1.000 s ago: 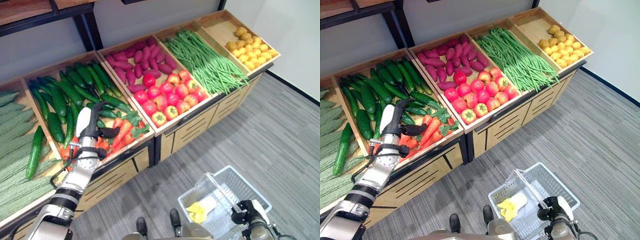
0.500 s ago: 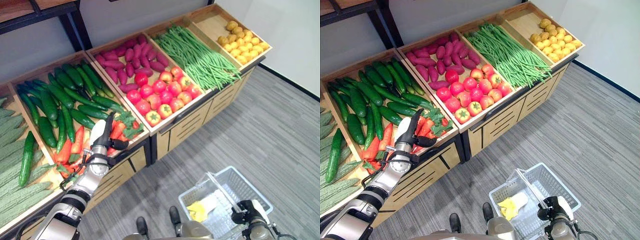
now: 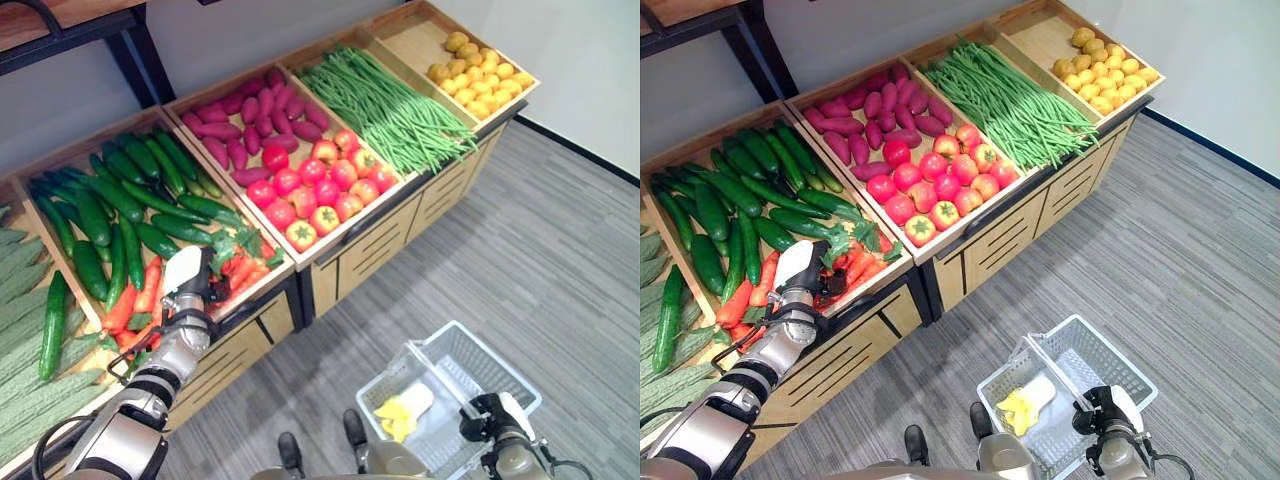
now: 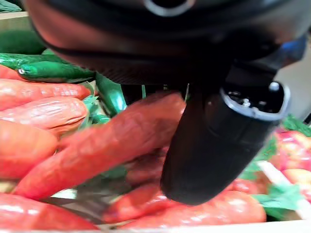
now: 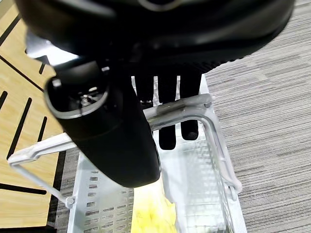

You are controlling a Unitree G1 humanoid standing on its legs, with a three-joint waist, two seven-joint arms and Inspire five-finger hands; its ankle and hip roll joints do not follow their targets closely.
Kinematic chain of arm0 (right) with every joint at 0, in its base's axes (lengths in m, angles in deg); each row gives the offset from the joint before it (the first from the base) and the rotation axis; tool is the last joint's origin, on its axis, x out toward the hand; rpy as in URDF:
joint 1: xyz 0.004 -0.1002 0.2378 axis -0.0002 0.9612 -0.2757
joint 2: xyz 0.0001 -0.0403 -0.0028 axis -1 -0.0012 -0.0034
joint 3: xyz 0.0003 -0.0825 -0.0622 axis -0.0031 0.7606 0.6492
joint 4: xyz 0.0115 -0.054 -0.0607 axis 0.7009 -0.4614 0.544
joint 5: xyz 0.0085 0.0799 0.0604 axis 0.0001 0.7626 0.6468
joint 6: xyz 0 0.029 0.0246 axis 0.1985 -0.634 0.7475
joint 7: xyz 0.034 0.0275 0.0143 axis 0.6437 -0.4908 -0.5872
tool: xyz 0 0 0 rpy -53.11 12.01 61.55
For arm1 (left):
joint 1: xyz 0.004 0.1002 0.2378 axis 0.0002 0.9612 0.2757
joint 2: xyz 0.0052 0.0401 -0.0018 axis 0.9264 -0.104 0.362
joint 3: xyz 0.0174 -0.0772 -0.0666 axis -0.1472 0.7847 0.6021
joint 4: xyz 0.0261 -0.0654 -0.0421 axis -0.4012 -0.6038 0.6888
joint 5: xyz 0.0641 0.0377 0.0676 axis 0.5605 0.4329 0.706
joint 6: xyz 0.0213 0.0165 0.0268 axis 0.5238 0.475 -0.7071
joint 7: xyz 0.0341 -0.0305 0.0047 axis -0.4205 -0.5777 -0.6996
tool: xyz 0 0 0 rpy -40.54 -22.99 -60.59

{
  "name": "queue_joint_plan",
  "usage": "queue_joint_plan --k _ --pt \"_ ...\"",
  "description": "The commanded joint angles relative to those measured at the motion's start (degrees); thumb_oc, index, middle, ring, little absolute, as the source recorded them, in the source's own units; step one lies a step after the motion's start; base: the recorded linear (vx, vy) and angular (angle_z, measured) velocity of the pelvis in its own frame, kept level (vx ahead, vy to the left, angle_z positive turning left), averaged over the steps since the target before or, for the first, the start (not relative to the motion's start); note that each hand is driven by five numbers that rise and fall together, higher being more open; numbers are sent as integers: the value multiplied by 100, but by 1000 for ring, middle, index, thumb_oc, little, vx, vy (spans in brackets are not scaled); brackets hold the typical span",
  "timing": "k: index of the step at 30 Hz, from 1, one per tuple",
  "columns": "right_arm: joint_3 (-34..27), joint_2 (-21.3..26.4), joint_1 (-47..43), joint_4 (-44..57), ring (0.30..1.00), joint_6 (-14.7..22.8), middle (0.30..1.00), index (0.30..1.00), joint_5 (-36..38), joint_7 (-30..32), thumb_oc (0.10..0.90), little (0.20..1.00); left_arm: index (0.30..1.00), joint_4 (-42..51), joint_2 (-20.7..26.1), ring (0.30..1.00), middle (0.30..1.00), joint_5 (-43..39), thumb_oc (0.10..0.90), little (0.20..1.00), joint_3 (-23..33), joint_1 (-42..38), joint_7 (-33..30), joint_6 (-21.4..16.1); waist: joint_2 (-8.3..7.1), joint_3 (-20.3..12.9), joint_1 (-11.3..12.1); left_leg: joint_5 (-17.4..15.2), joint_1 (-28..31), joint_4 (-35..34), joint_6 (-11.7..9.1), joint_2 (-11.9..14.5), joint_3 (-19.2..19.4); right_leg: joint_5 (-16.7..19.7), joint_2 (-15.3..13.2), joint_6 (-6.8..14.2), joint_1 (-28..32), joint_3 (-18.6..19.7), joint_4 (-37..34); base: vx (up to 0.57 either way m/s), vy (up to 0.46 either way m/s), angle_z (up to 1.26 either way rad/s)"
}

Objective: Get the vegetables into the basket

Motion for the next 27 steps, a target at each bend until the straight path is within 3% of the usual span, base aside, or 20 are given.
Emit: queue_joint_plan --k 1,7,8,16,17,21,25,26,27 --pt "89 346 -221 65 300 329 300 300 54 404 400 300 300 -419 348 300 300 127 400 300 215 -370 -132 51 -347 -261 18 -223 338 8 -413 504 -218 -118 -629 693 -257 147 339 0 0 0" --pt "86 341 -178 28 300 332 300 300 55 422 400 300 300 -6 457 300 300 4 400 300 378 -396 -275 -17 -354 -303 33 -253 423 8 -417 502 -232 -144 -647 700 -143 111 312 0 0 0" --pt "61 322 -132 21 300 335 300 300 71 443 400 300 300 478 536 300 300 -188 400 300 607 -476 -587 -111 -367 -347 60 -269 455 8 -420 501 -263 -159 -659 700 -82 72 300 0 0 0" --pt "64 270 -53 7 300 375 300 300 101 457 400 300 300 2243 682 300 300 -240 400 300 1138 -561 -1373 -500 -420 -430 100 -315 501 8 -412 486 -332 -204 -698 700 27 -1 297 -6 -3 5" --pt "62 263 -24 50 300 385 300 300 99 442 400 300 300 2715 687 300 300 -114 400 300 1226 -466 -1420 -600 -433 -455 108 -326 512 8 -410 480 -342 -196 -718 713 47 -26 284 -13 10 9" --pt "34 274 24 137 300 403 300 300 86 417 400 300 300 3013 643 300 300 -132 400 300 1336 -233 -1342 -732 -445 -487 108 -336 525 8 -408 470 -344 -192 -728 718 60 -37 277 -4 3 2" --pt "-71 265 29 93 300 374 300 300 104 414 400 300 300 3425 380 300 300 -938 400 300 1396 24 -874 -1128 -447 -501 136 -330 514 8 -390 448 -371 -172 -751 719 64 -49 276 0 0 0" --pt "-106 282 28 78 300 357 300 300 130 404 400 300 300 3567 299 300 300 -1402 400 300 1440 105 -750 -1307 -436 -508 135 -325 507 8 -387 445 -377 -169 -762 718 67 -56 272 -32 20 3" --pt "-210 332 103 335 300 315 300 300 132 337 400 300 300 3844 186 300 300 -2635 400 300 1553 315 -160 -1771 -431 -522 126 -317 503 8 -387 437 -370 -164 -768 717 67 -57 268 -20 26 3"
